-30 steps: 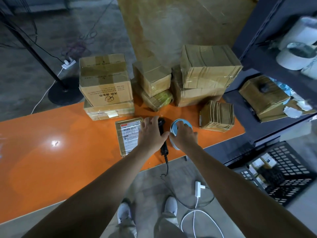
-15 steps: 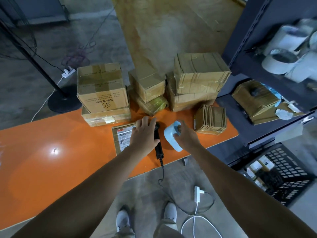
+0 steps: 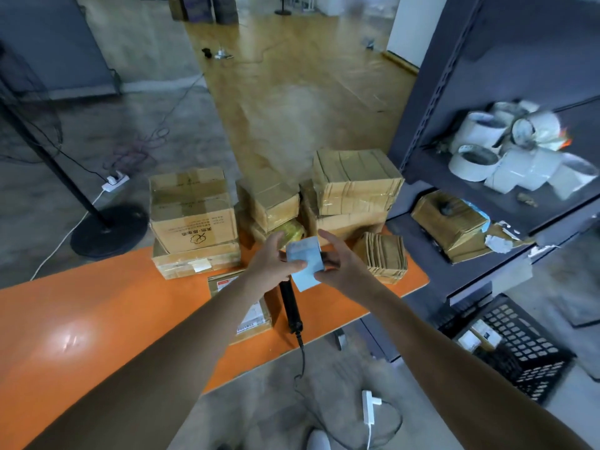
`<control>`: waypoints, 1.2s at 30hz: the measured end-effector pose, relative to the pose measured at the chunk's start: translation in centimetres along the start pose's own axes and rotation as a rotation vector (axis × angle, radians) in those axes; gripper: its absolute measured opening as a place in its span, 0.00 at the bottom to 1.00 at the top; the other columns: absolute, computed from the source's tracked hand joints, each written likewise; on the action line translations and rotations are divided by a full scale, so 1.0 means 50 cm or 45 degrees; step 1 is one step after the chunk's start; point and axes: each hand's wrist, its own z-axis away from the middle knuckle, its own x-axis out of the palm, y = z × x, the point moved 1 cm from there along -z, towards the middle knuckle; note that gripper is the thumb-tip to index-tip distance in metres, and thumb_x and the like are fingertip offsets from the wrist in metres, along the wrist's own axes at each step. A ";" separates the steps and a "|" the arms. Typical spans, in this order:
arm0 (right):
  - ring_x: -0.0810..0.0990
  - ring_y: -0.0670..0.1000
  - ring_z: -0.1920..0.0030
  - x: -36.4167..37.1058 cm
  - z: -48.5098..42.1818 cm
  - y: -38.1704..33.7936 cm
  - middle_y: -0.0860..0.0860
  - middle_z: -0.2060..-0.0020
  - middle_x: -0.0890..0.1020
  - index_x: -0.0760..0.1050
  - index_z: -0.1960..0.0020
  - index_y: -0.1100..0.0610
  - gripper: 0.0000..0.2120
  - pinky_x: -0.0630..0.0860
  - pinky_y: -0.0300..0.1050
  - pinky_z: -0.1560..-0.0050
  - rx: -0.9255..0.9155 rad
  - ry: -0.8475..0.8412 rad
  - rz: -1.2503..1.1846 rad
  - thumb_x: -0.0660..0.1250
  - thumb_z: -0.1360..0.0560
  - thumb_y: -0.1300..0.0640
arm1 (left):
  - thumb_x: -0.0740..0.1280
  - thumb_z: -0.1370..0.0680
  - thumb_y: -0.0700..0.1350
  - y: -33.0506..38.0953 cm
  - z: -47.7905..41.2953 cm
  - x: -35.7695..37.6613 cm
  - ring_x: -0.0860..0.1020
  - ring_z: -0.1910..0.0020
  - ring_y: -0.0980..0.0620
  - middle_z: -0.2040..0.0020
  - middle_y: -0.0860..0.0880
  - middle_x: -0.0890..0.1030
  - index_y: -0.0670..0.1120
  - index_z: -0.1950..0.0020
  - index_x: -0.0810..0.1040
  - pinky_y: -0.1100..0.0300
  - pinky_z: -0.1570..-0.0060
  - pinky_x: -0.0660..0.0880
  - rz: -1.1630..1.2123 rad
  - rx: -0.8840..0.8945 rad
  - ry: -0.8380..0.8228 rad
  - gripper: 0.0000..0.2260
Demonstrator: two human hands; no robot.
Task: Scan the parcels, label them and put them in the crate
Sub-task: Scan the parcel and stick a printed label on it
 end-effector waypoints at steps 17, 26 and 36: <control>0.85 0.44 0.58 0.017 -0.001 -0.048 0.49 0.53 0.83 0.73 0.40 0.44 0.10 0.83 0.41 0.59 0.022 0.243 0.157 0.63 0.20 0.55 | 0.77 0.32 0.43 -0.010 0.028 -0.021 0.73 0.55 0.60 0.45 0.54 0.74 0.53 0.32 0.65 0.76 0.66 0.69 -0.434 0.415 0.116 0.33; 0.84 0.46 0.65 0.027 0.003 -0.068 0.49 0.58 0.83 0.71 0.45 0.48 0.04 0.83 0.55 0.58 0.090 0.268 0.354 0.62 0.19 0.50 | 0.76 0.30 0.43 -0.022 0.033 -0.021 0.73 0.47 0.56 0.38 0.51 0.75 0.50 0.30 0.65 0.72 0.64 0.65 -0.528 0.493 0.115 0.32; 0.81 0.64 0.54 0.053 -0.013 -0.073 0.58 0.55 0.79 0.67 0.48 0.50 0.04 0.79 0.67 0.53 0.251 0.306 0.298 0.55 0.17 0.53 | 0.76 0.29 0.42 -0.032 0.016 -0.016 0.74 0.43 0.53 0.36 0.51 0.74 0.50 0.27 0.64 0.73 0.62 0.67 -0.366 0.294 0.061 0.35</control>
